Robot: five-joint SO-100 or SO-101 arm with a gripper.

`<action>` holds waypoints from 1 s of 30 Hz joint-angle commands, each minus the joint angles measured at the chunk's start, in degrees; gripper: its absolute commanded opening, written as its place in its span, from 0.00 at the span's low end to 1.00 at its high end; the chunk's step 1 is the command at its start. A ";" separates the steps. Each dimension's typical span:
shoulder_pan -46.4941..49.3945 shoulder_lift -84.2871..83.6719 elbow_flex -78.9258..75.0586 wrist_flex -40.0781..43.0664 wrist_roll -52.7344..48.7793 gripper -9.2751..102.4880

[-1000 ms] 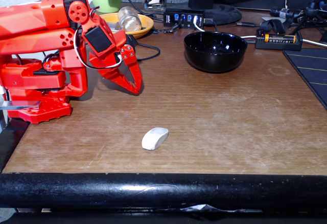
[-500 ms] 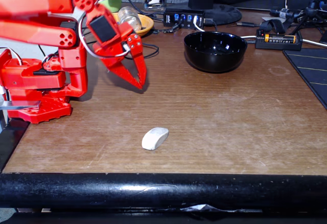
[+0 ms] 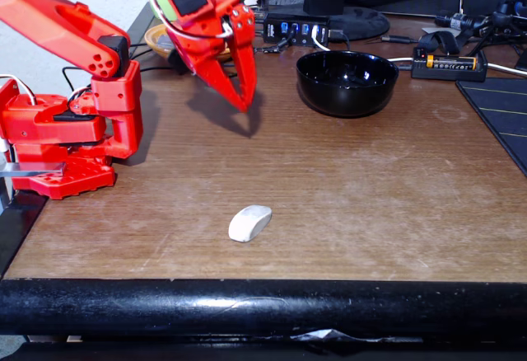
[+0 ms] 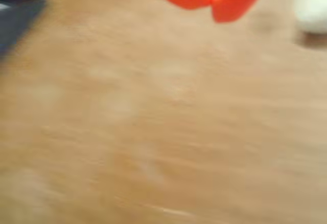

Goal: Ramasse la gomme et mets-la dans le bol.

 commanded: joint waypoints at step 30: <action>27.69 -31.73 -20.48 -16.61 25.93 0.13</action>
